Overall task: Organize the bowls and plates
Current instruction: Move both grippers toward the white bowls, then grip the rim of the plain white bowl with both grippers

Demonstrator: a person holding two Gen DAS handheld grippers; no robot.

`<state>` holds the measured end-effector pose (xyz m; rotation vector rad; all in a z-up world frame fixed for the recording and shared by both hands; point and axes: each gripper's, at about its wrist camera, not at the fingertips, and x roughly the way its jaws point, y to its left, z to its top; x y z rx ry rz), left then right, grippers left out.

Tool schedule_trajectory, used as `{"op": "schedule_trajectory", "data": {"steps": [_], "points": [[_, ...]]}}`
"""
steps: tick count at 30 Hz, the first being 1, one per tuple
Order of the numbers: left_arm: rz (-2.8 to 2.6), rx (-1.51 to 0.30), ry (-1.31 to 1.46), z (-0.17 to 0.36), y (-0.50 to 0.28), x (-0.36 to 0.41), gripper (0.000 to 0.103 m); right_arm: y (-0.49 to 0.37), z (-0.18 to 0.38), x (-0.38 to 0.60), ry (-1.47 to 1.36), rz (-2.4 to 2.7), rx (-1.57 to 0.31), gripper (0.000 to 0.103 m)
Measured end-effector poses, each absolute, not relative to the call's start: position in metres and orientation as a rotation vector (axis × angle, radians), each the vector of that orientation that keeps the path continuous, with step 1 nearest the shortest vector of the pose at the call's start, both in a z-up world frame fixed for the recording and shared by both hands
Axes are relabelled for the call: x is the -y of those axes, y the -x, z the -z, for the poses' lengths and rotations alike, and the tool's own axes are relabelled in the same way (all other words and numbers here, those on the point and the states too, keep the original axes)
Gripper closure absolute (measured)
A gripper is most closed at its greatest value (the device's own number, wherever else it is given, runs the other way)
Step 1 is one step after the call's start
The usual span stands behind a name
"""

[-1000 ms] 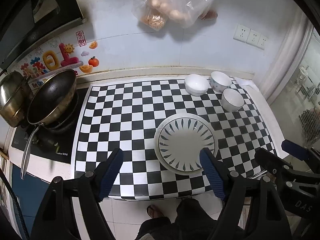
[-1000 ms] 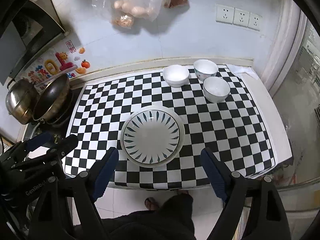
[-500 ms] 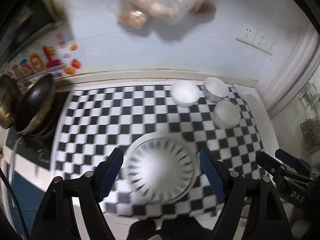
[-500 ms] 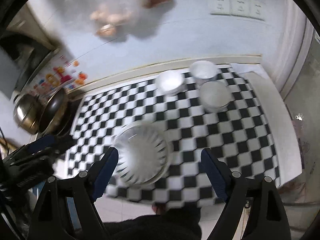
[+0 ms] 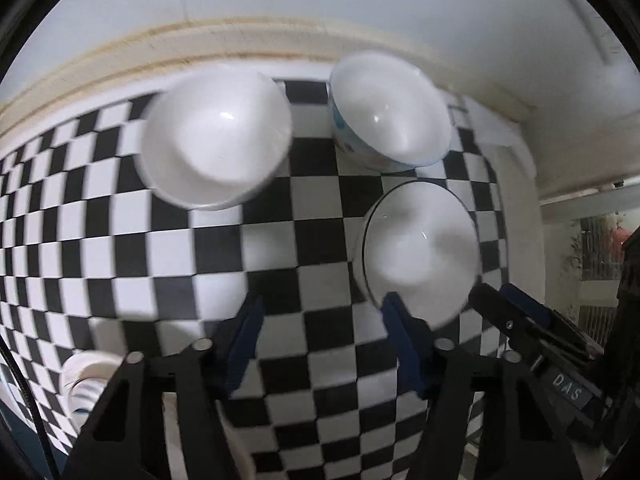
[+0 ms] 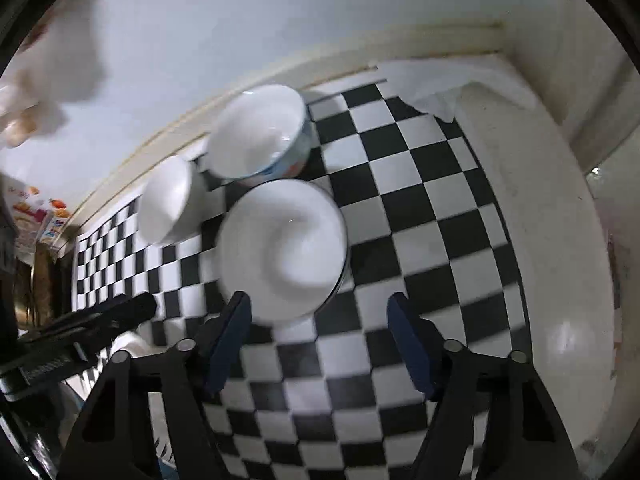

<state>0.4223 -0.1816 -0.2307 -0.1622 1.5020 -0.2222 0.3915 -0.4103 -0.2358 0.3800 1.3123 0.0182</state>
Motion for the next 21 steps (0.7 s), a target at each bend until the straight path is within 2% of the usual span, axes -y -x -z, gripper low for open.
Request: {"op": "schedule_trajectory", "data": {"steps": [4,9,14,19,21], "points": [[0.177,-1.472,0.197,0.221,-0.428,0.173,0.053,-0.415,0.261,0.417,-0.391,-0.022,-1.375,0.038],[0.071,-1.371,0.307,0.184,-0.443,0.111,0.053,-0.446,0.233,0.405,-0.44,-0.18,-1.34,0.038],[-0.014,-1.411,0.437,0.203,-0.474,0.063,0.053,-0.516,0.223,0.344,-0.378,-0.345,-1.378,0.039],[-0.018,-1.479,0.515,0.233,-0.487,0.05,0.053,-0.595,0.239,0.283,-0.196,-0.416,-1.459,0.051],[-0.011,-1.506,0.532,0.246,-0.489,0.051,0.053,-0.617,0.252,0.262,-0.109,-0.424,-1.498,0.06]]}}
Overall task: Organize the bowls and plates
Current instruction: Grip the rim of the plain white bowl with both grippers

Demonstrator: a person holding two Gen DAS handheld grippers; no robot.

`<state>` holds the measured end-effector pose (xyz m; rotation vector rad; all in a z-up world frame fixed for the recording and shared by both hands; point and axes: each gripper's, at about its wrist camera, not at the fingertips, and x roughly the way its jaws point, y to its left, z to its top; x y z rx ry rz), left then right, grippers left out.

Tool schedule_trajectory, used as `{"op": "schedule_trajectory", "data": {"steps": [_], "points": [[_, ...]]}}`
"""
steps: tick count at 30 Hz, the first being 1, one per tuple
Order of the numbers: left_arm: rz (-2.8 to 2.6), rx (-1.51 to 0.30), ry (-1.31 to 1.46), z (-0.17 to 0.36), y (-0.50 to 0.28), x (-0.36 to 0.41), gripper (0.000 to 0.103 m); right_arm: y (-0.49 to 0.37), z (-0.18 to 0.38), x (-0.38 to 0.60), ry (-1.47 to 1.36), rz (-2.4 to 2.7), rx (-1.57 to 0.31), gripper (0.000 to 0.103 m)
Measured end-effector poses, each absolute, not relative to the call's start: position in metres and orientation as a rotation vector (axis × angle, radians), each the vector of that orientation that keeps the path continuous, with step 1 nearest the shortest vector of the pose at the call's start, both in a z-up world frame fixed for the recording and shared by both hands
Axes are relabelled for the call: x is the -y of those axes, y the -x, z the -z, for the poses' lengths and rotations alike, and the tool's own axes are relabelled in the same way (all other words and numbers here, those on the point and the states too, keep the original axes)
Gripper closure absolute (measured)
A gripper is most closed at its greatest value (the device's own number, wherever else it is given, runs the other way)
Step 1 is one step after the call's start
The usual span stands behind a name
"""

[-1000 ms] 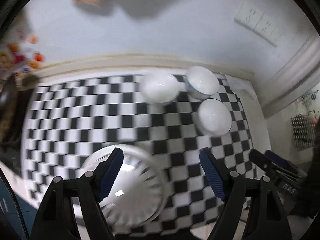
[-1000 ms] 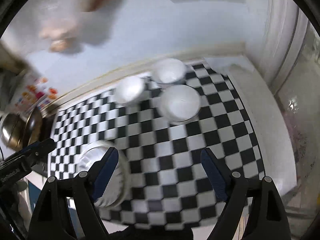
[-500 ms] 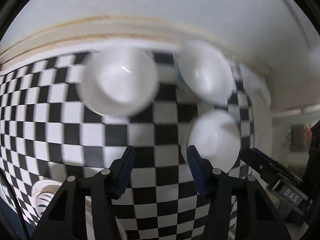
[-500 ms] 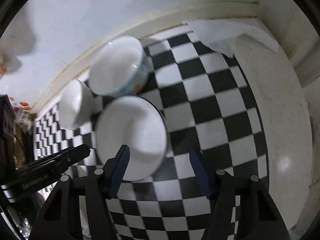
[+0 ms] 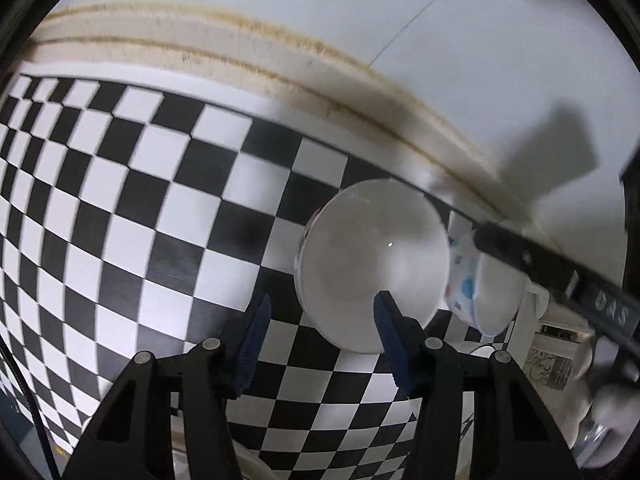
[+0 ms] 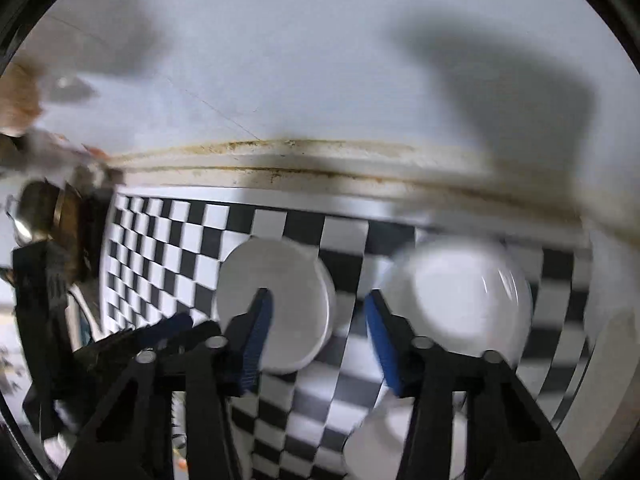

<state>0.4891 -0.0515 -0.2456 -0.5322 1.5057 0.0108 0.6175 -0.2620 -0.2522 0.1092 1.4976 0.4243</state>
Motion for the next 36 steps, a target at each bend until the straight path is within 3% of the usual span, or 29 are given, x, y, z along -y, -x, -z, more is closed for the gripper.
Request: {"op": "schedule_trajectory", "data": {"steps": [2,3,7,9,19,28,36], "points": [[-0.002,-1.527,0.553,0.258,-0.488,0.052,0.056,-0.627,0.264,0.248,-0.054,-0.438,-1.536,0.063],[0.005,-1.538,0.565,0.264,-0.487,0.053,0.066,-0.631,0.271,0.241,-0.034,-0.453,-1.558,0.067],[0.018,-1.567,0.585,0.279,-0.484,0.055,0.079,-0.633,0.299,0.226,0.043,-0.465,-1.624,0.073],[0.023,-1.559,0.592,0.281,-0.483,0.055,0.086,-0.634,0.311,0.224,0.05,-0.475,-1.646,0.086],[0.017,-1.525,0.508,0.253,-0.475,0.063,0.086,-0.616,0.312,0.228,0.046,-0.472,-1.631,0.091],[0.116,-1.465,0.402,0.186,-0.442,0.069,0.086,-0.563,0.245,0.257,-0.031,-0.459,-1.541,0.091],[0.255,-1.446,0.24,0.148,-0.386,0.12,0.086,-0.467,0.184,0.309,-0.151,-0.39,-1.457,0.091]]}}
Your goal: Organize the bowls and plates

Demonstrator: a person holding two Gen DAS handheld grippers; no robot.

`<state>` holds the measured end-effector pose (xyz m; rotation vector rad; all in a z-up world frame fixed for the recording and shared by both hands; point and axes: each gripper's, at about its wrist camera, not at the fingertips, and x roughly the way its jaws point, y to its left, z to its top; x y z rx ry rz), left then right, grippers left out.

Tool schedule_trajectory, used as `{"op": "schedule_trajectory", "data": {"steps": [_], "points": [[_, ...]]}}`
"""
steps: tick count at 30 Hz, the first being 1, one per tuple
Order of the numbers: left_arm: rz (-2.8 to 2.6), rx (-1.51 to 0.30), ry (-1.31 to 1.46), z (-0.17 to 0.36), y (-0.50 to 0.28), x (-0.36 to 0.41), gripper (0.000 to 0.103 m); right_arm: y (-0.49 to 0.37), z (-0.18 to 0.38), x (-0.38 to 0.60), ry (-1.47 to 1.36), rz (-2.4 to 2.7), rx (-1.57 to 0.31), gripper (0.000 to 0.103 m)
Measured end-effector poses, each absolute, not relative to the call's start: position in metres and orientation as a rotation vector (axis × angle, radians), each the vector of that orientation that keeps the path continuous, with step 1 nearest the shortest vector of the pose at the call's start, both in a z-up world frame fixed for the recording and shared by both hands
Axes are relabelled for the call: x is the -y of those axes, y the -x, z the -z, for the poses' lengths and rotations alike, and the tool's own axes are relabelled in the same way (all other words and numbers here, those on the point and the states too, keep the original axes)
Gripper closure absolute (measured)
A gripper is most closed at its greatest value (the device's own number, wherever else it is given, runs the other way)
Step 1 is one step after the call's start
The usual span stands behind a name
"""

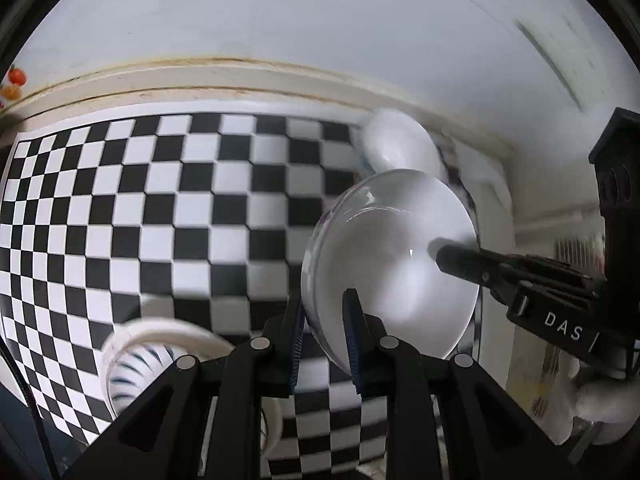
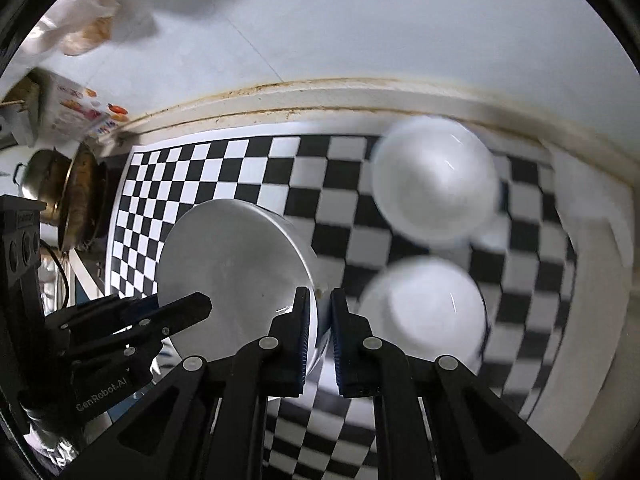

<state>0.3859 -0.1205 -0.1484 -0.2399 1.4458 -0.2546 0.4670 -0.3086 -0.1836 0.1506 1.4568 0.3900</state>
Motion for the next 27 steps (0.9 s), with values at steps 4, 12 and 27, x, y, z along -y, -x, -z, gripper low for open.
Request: {"op": "schedule_trajectory", "data": {"steps": [4,12,27], "points": [[0.32,-1.486,0.181,0.157,-0.349,0.141,0.086,-0.415,0.178,0.336,-0.209,-0.334,-1.437,0.091],[0.373,-1.602,0.145,0.203,-0.303,0.167,0.086,-0.323,0.225,0.372,-0.323,-0.255,-1.501,0.091],[0.328,-1.676,0.043,0.249,-0.295,0.195,0.086,-0.282,0.3,0.39,-0.347,-0.203,-1.607,0.091]]}}
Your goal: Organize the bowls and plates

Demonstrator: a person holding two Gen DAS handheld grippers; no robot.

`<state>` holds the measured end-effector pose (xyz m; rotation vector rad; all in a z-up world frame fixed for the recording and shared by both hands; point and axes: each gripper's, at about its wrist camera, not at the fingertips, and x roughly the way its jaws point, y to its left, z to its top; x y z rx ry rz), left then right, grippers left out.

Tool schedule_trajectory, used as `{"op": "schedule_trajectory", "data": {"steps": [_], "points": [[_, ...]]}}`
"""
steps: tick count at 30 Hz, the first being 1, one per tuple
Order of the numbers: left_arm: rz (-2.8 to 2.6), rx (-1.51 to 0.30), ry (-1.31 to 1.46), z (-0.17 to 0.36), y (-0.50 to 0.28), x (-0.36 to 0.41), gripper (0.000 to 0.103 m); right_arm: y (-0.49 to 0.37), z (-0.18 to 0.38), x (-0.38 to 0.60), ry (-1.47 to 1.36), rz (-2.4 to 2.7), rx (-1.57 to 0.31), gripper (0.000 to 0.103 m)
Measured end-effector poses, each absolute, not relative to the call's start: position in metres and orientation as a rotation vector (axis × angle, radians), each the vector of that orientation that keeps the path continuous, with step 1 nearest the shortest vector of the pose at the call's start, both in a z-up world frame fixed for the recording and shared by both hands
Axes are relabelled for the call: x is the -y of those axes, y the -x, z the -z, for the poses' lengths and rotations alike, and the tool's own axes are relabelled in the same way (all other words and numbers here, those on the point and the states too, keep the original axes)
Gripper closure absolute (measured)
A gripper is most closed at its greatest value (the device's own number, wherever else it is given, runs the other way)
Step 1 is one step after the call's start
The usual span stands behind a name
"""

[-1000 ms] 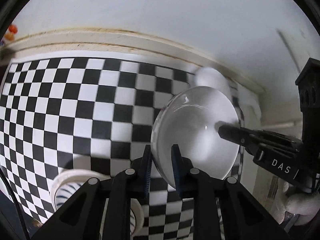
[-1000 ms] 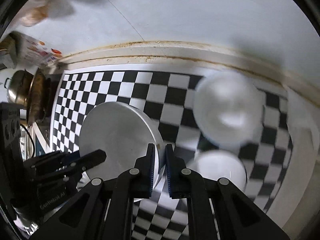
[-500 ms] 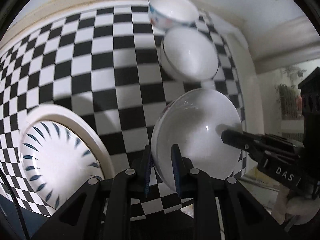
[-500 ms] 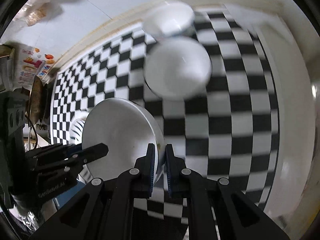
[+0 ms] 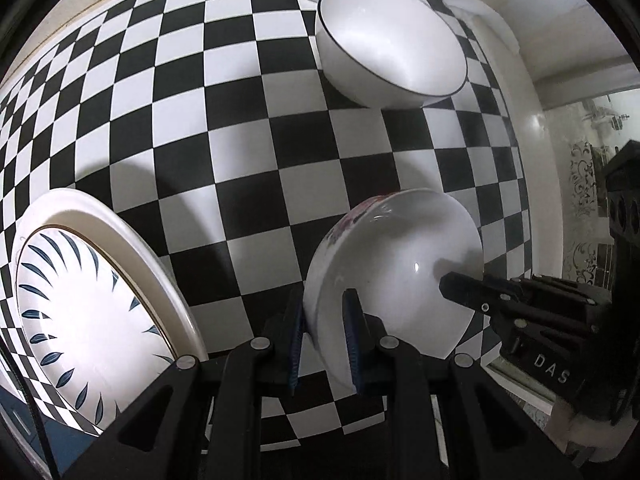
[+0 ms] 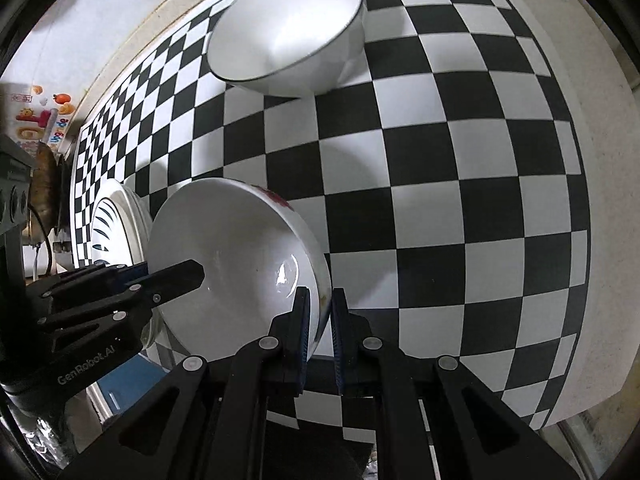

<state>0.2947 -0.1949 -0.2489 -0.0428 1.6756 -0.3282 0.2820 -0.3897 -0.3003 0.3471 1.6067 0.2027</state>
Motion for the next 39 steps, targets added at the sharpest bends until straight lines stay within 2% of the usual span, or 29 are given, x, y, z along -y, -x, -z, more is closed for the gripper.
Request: {"op": "schedule_trajectory", "data": {"steps": [4,7,9,11,19,28,29,30,32,39], "points": [[0.315,-1.664,0.085,0.228,-0.304,0.182,0.085,-0.29,0.299,0.397,-0.387,-0.212,-1.627,0.088],[0.29,-1.574,0.127,0.194,-0.327,0.171,0.084,-0.302,0.269,0.412,-0.427,-0.222,-1.562,0.083],[0.285,-1.541,0.153,0.181,-0.344,0.168,0.078,-0.314,0.246,0.425,-0.452,-0.223,-1.501,0.068],[0.274,-1.519,0.169,0.176,-0.372,0.17,0.077,-0.333,0.227,0.437,-0.466,-0.215,-1.443,0.064],[0.256,-1.555,0.293,0.206,-0.478,0.18,0.077,-0.448,0.227,0.447,-0.49,-0.173,-1.361,0.064],[0.227,-1.616,0.25,0.258,-0.542,0.2,0.079,-0.555,0.29,0.436,-0.504,-0.166,-1.456,0.065],[0.227,-1.616,0.249,0.261,-0.542,0.201,0.082,-0.561,0.296,0.435,-0.51,-0.17,-1.466,0.068],[0.234,-1.615,0.247,0.262,-0.543,0.203,0.087,-0.567,0.303,0.434,-0.511,-0.173,-1.477,0.076],[0.234,-1.599,0.221,0.261,-0.542,0.206,0.088,-0.572,0.313,0.432,-0.523,-0.191,-1.499,0.088],[0.229,-1.555,0.173,0.249,-0.531,0.218,0.088,-0.572,0.311,0.425,-0.451,-0.187,-1.503,0.09]]}}
